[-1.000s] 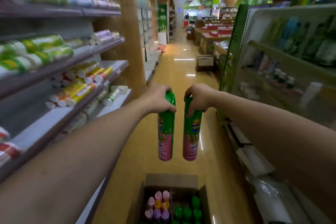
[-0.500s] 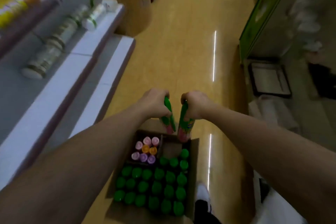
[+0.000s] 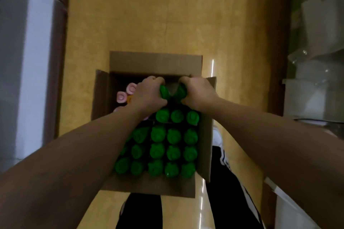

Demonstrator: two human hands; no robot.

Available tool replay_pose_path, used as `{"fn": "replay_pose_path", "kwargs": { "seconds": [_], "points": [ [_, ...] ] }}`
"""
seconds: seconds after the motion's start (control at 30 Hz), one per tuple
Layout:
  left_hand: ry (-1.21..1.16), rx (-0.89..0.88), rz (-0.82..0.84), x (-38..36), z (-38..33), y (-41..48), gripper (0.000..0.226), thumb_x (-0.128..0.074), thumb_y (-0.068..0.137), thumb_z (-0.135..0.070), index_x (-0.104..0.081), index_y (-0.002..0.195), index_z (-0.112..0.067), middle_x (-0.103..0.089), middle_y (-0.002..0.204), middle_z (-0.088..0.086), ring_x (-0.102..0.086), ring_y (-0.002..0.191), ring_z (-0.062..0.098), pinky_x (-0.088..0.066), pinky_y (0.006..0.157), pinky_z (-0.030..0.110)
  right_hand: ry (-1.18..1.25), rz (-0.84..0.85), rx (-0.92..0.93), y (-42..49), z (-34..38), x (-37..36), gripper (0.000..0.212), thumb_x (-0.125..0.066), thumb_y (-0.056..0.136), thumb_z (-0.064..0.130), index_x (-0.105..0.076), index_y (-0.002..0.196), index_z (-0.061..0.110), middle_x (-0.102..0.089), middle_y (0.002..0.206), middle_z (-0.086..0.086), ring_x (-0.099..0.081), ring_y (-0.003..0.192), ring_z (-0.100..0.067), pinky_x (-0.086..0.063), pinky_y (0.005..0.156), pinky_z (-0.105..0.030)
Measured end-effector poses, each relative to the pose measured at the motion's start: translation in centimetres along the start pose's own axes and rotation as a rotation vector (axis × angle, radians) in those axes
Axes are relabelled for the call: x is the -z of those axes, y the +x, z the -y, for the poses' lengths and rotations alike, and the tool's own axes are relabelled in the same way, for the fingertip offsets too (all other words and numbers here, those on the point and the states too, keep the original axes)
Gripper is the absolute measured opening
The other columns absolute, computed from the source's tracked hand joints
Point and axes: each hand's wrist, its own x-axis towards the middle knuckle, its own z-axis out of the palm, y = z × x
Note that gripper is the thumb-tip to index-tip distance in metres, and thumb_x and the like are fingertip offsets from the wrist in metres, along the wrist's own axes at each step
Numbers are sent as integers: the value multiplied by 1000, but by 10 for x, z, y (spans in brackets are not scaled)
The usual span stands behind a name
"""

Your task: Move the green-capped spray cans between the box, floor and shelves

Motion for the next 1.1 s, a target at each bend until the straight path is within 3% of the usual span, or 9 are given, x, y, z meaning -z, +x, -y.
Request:
{"fn": "replay_pose_path", "kwargs": {
  "seconds": [0.07, 0.2, 0.43, 0.7, 0.8, 0.93, 1.1],
  "points": [
    [-7, 4, 10, -21, 13, 12, 53, -82, 74, -29, -64, 121, -13, -61, 115, 10, -57, 106, 30, -36, 79, 30, -31, 20, 10, 15, -2, -21, 38, -75, 82, 19, -63, 117, 15, -55, 113, -11, -60, 99, -31, -56, 87, -45],
    [-49, 31, 35, -51, 30, 29, 52, -82, 74, -26, -64, 119, -6, -61, 117, 14, -55, 110, 31, -47, 90, 39, -126, 56, 36, 36, -2, -59, 37, -71, 88, 16, -62, 124, 15, -52, 114, -12, -60, 98, -30, -56, 83, -41],
    [-45, 21, 62, -94, 43, 51, 48, -81, 71, -28, -66, 113, -11, -63, 113, 12, -57, 106, 32, -43, 84, 37, -219, 159, 40, 59, -12, -96, 28, -68, 91, 16, -61, 118, 11, -53, 111, -14, -61, 97, -31, -43, 68, -33],
    [-59, 31, 128, -113, 50, 73, 54, -83, 71, -26, -66, 121, -14, -62, 118, 10, -58, 110, 31, -46, 88, 38, -243, 216, 35, 79, -20, -106, 24, -63, 92, 14, -63, 116, 10, -58, 111, -14, -60, 101, -32, -53, 83, -41],
    [-69, 21, 116, -113, 53, 72, 56, -83, 72, -27, -64, 123, -14, -62, 120, 11, -57, 112, 31, -46, 91, 40, -227, 204, 25, 80, -21, -107, 24, -63, 93, 14, -63, 117, 11, -57, 104, -11, -60, 95, -29, -55, 81, -40],
    [-68, 16, 128, -113, 54, 72, 61, -84, 73, -27, -62, 128, -15, -61, 125, 10, -56, 116, 30, -46, 94, 41, -232, 207, 16, 78, -23, -113, 37, -63, 94, 15, -56, 129, 12, -54, 116, -13, -59, 102, -30, -53, 84, -39],
    [-128, -1, 163, -107, 65, 66, 78, -85, 78, -34, -50, 146, -19, -55, 144, 8, -49, 132, 28, -41, 107, 38, -224, 292, 0, 75, -22, -116, 65, -71, 89, 17, -40, 146, 11, -41, 138, -21, -47, 125, -40, -48, 101, -46]
  ]
}}
